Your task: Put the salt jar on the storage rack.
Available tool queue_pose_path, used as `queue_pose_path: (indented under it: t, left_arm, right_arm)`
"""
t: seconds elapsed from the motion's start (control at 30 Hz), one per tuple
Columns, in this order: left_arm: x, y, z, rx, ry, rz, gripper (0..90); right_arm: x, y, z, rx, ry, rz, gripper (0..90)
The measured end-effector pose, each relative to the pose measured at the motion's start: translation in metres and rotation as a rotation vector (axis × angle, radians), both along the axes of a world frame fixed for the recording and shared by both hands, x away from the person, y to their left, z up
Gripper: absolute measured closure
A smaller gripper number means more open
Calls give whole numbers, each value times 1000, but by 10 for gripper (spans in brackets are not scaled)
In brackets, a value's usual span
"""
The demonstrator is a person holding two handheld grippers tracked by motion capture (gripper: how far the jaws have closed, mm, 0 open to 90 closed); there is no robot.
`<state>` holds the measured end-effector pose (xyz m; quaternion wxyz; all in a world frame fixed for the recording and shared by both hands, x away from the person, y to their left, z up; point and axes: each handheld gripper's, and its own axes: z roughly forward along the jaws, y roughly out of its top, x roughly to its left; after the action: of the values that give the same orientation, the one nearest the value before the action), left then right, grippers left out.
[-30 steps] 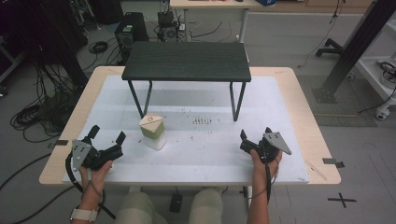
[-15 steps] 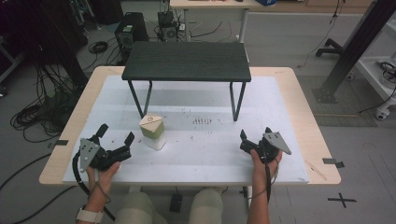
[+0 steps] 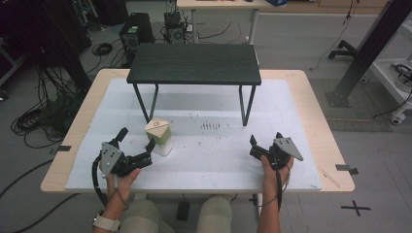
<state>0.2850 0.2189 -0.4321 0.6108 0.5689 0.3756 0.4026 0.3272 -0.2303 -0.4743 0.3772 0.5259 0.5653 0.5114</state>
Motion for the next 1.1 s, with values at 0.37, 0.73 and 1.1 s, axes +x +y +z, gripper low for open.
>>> queue_pose_path:
  t: [0.37,0.73,1.1]
  left_arm:
    - [10,-23,-8,44,28,-16,2]
    - [19,-32,-17,51,49,6,2]
    - [29,-37,-22,52,65,20,13]
  right_arm:
    - [0,0,0,2,-2,3,19]
    - [0,0,0,3,-1,5,19]
    - [0,0,0,2,0,7,19]
